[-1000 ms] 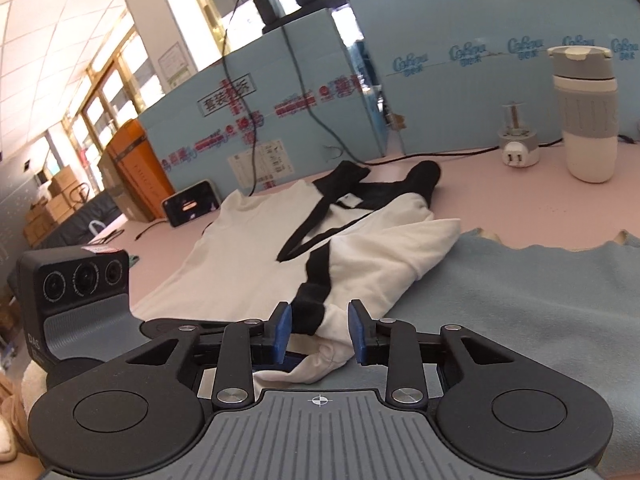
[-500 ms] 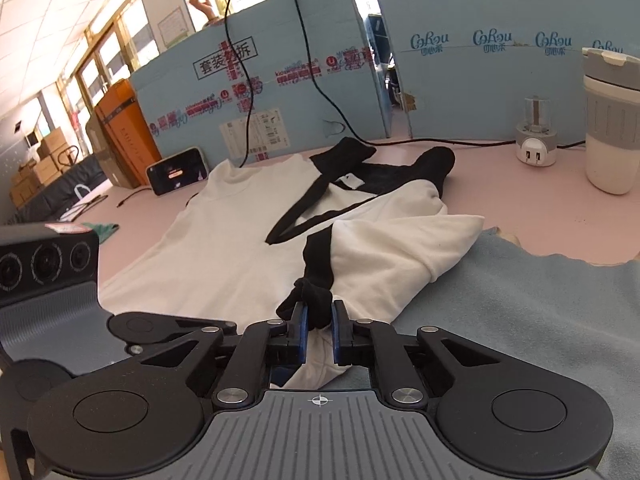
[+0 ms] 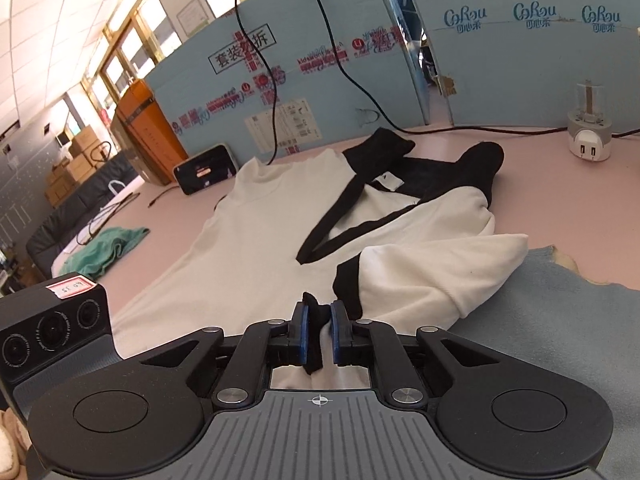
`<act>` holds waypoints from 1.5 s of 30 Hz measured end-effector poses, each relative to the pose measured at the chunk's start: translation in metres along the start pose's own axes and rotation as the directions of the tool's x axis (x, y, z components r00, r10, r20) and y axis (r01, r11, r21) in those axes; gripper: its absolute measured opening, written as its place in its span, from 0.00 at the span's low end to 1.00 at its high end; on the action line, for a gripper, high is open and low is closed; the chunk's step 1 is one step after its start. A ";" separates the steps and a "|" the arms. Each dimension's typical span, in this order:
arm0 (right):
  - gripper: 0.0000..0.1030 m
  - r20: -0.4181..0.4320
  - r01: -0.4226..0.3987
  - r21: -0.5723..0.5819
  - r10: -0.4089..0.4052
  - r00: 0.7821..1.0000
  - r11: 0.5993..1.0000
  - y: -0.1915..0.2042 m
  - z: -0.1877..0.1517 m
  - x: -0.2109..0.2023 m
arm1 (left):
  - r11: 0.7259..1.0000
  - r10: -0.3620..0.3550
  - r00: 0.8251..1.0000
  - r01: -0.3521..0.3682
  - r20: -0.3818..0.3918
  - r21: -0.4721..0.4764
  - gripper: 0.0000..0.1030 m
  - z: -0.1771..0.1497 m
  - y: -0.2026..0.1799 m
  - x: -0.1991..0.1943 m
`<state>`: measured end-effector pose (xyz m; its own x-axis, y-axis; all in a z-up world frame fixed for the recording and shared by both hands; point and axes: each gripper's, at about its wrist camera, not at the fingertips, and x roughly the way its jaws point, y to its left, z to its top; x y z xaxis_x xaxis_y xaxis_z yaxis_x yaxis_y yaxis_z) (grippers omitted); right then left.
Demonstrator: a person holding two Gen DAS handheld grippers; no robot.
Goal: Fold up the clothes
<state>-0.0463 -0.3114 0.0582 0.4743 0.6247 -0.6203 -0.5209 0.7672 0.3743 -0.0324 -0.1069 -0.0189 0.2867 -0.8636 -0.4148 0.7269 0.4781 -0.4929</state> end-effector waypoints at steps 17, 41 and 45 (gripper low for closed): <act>0.52 0.264 0.163 0.083 -0.180 0.948 0.983 -0.025 0.008 -0.071 | 0.997 0.013 0.994 -0.005 0.105 -0.075 1.00 -0.009 -0.038 -0.015; 0.12 0.170 0.364 -0.086 -0.347 0.922 0.927 -0.040 -0.002 0.001 | 0.926 0.312 0.938 -0.266 0.149 -0.269 0.11 -0.011 -0.084 0.009; 0.09 0.218 0.396 -0.038 -0.379 0.900 0.918 -0.043 0.003 -0.010 | 0.936 0.206 0.973 -0.164 0.108 -0.313 0.09 -0.018 -0.092 0.013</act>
<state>-0.0265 -0.3501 0.0504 0.7785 0.3030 -0.5497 -0.3171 0.9456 0.0723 -0.1067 -0.1595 0.0074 0.4962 -0.7585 -0.4226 0.4379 0.6388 -0.6326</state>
